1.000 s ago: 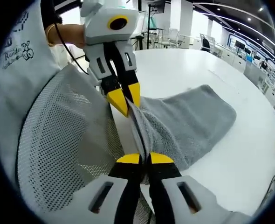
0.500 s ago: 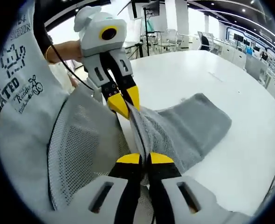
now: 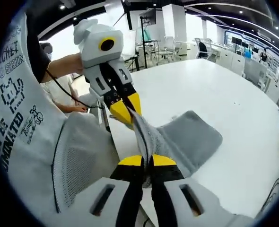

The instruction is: Fold the towel on the table until its edges align and the towel forms a compact rectangular stack.

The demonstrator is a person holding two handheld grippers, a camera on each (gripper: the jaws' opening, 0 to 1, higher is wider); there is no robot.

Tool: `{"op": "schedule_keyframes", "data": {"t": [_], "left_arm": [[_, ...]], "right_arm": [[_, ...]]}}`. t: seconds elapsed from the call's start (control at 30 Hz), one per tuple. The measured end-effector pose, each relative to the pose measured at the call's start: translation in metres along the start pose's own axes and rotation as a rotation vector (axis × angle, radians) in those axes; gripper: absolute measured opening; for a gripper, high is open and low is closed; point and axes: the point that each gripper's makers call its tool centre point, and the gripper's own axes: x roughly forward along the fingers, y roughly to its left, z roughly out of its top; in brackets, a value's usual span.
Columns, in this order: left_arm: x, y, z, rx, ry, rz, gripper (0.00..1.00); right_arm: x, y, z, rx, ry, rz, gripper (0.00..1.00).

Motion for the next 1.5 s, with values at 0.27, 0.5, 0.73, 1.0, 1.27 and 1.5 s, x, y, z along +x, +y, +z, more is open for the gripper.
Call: {"op": "schedule_keyframes", "data": {"t": [0.27, 0.5, 0.73, 1.0, 1.27, 1.5], "left_arm": [[0.006, 0.028, 0.013, -0.027, -0.026, 0.013, 0.05], [0.008, 0.050, 0.020, -0.031, -0.036, 0.016, 0.05], [0.011, 0.070, 0.025, -0.050, -0.038, 0.018, 0.05], [0.017, 0.081, 0.022, -0.067, -0.020, 0.013, 0.05], [0.020, 0.083, 0.022, -0.082, -0.018, -0.002, 0.05], [0.021, 0.086, 0.024, -0.053, -0.008, -0.026, 0.06]], "right_arm": [[0.004, -0.027, 0.012, 0.023, -0.031, -0.030, 0.02], [0.008, -0.049, 0.023, 0.051, -0.047, -0.029, 0.03], [0.011, -0.065, 0.035, 0.061, -0.105, -0.043, 0.08], [0.013, -0.066, 0.025, 0.028, -0.103, -0.063, 0.33], [0.017, -0.070, 0.024, -0.008, -0.101, -0.088, 0.13], [0.015, -0.080, 0.029, 0.110, -0.122, -0.096, 0.04]]}}
